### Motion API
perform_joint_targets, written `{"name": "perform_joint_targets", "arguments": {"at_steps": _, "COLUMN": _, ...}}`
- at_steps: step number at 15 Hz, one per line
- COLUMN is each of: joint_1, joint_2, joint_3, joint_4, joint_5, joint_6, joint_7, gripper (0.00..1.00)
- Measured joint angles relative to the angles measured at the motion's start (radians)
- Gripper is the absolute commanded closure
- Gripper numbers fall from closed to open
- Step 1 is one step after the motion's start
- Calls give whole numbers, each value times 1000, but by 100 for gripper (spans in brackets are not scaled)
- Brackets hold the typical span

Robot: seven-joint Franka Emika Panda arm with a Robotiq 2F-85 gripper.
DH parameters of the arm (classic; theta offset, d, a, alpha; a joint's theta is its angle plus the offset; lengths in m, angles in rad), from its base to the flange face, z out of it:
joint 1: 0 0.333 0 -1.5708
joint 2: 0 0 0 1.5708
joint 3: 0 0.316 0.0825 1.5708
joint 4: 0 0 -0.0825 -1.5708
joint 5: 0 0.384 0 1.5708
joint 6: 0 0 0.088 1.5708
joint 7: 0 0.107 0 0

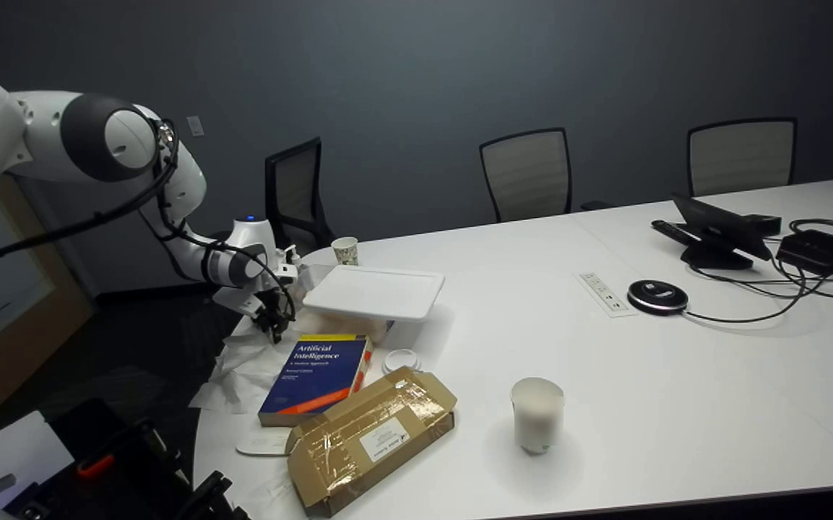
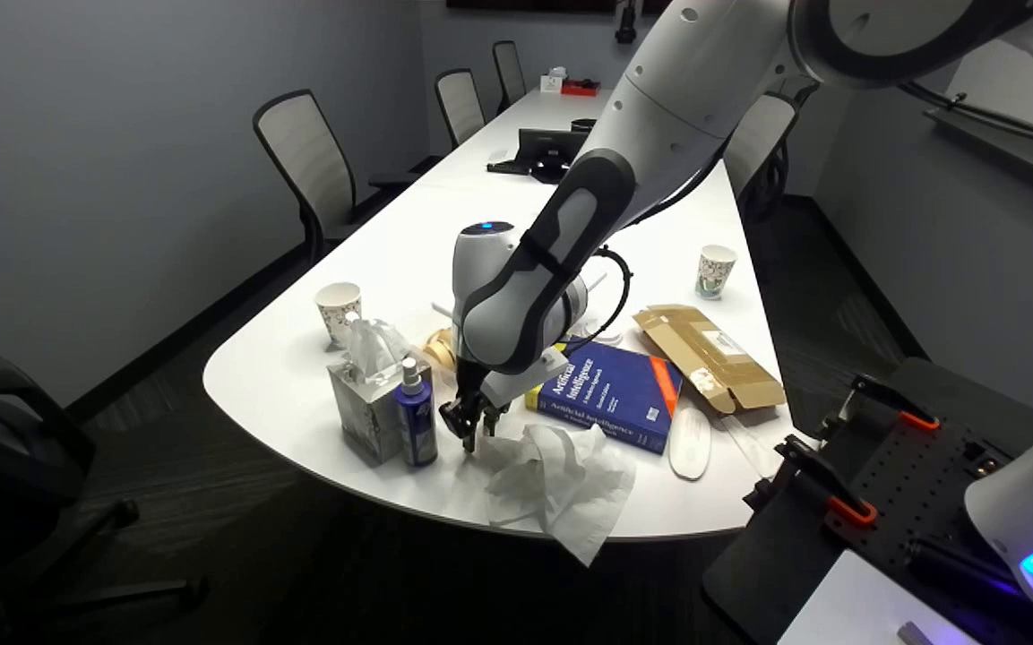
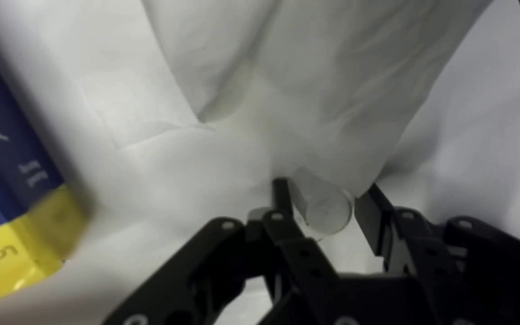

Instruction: Take the blue bottle out of the clear container and place it on the table then put the clear lid on the bottle.

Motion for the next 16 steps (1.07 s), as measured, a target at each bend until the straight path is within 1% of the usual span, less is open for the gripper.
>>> {"name": "perform_joint_targets", "arguments": {"at_steps": 1, "joint_1": -9, "joint_2": 0, "joint_3": 7, "joint_4": 2, "joint_5": 0, "joint_6": -13, "joint_7": -12, "gripper": 96}}
{"name": "perform_joint_targets", "arguments": {"at_steps": 3, "joint_1": -24, "joint_2": -2, "joint_3": 18, "joint_4": 6, "joint_5": 0, "joint_6": -37, "joint_7": -31, "gripper": 94}}
{"name": "perform_joint_targets", "arguments": {"at_steps": 10, "joint_1": -52, "joint_2": -16, "joint_3": 32, "joint_4": 17, "joint_5": 0, "joint_6": -96, "joint_7": -52, "gripper": 94}}
{"name": "perform_joint_targets", "arguments": {"at_steps": 16, "joint_1": -57, "joint_2": -96, "joint_3": 32, "joint_4": 17, "joint_5": -11, "joint_6": -137, "joint_7": -52, "gripper": 94}}
